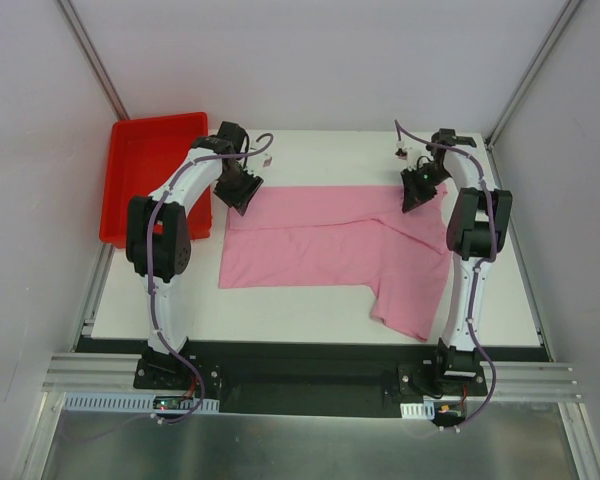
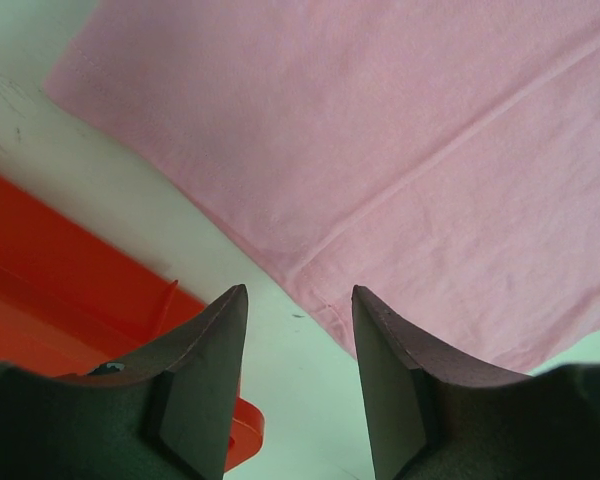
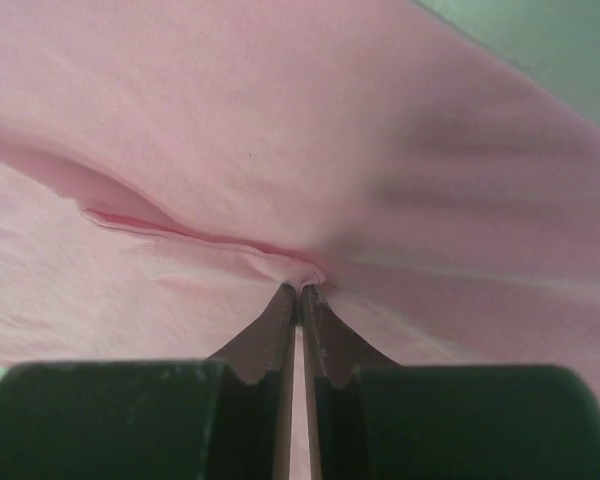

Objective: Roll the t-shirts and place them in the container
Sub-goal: Fold the T-shirt at the center of the board.

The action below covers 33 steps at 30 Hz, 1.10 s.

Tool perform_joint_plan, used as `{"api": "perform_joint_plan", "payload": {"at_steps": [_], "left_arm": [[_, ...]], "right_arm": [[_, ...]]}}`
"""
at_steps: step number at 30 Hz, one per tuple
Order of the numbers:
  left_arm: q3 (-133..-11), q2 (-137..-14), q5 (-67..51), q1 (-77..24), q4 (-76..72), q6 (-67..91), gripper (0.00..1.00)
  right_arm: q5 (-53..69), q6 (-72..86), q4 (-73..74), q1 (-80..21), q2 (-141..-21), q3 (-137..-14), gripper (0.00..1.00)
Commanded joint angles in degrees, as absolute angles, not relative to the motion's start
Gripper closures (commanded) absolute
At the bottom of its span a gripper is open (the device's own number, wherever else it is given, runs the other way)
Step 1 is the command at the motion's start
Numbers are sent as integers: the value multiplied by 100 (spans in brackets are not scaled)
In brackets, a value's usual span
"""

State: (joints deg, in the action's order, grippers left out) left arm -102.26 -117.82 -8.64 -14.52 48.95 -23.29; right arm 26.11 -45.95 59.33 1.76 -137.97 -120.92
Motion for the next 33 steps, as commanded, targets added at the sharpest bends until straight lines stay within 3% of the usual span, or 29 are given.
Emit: {"api": "perform_joint_plan", "payload": {"at_steps": [1,11,14,17,20,27,33], "left_arm": [[-10274,-11373,-800,-1389,5045,-2399,54],[-10591,-11478,-905,-1327,5071,-2417,55],[-10591,-11513,-975,-1283,5071,-2382,55],[-10617,-11566,-1063,-1231,5071,-2364,55],[-10714,-11645,-1098,-1222,5071,-2329,55],[-10653,-11751,-1099,-1213,5063,-2461,55],[-10889,-12234,-431,-1143,5062,-2259,58]], "right_arm": [[2532,-4588,5968,106,-13448,-12226,94],[2277,-3914,5739,-359,-11744,-10329,96],[2039,-3534,5599,-746,-11067,-9441,78],[2092,-3324,5704,-1238,-10539,-8931,70],[1961,-3147,5634,-1327,-10459,-9201,65],[1530,-3365,5511,-493,-11327,-10441,68],[995,-3893,5327,96,-12136,-10793,80]]}}
